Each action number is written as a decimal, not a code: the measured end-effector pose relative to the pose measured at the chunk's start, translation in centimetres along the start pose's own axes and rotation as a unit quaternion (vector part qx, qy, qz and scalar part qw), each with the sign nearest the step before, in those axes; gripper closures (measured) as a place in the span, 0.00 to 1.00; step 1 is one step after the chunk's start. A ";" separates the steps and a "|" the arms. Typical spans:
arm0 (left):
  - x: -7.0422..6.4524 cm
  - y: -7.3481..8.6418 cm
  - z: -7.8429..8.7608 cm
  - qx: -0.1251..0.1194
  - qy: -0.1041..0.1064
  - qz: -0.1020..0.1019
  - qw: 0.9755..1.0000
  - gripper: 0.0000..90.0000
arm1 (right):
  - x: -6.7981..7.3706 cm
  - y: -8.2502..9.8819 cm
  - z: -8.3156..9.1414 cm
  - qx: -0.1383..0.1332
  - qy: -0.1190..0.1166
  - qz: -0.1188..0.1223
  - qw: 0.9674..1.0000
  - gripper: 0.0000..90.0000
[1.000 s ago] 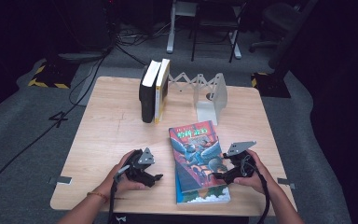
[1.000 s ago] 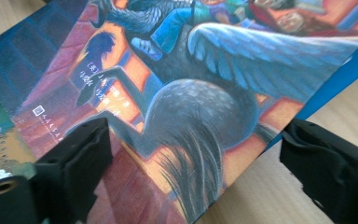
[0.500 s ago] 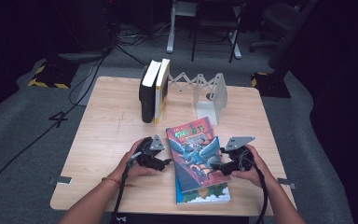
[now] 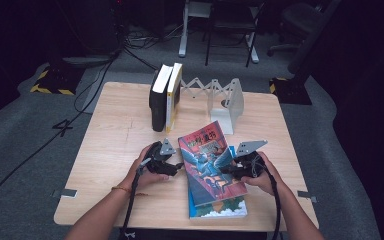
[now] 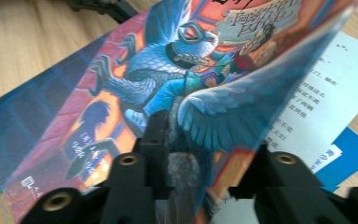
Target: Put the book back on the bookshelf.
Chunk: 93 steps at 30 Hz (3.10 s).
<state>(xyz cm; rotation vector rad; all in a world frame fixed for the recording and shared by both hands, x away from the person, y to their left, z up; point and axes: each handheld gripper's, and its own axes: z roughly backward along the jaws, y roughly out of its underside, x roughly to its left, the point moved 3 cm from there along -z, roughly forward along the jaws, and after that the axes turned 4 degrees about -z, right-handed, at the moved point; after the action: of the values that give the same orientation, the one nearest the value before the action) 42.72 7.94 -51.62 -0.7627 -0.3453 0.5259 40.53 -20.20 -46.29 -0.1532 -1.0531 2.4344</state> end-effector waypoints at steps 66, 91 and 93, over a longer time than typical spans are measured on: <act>2.4 -9.3 6.7 -0.182 0.015 -0.047 0.982 1.00 | 4.6 -1.3 4.9 -0.210 0.109 0.159 0.958 0.92; 0.0 -11.4 8.9 -0.222 0.052 -0.086 0.970 0.96 | 4.5 -3.1 7.8 -0.227 0.072 0.114 0.964 0.91; -0.1 -11.2 9.2 -0.219 0.043 -0.086 0.971 0.93 | 4.9 -3.0 7.8 -0.231 0.070 0.122 0.963 0.92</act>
<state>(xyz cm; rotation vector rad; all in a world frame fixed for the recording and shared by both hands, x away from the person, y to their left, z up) 41.88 6.27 -37.23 -1.1670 -0.4489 0.2504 35.19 -21.28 -38.31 -0.6331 -1.5985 2.2938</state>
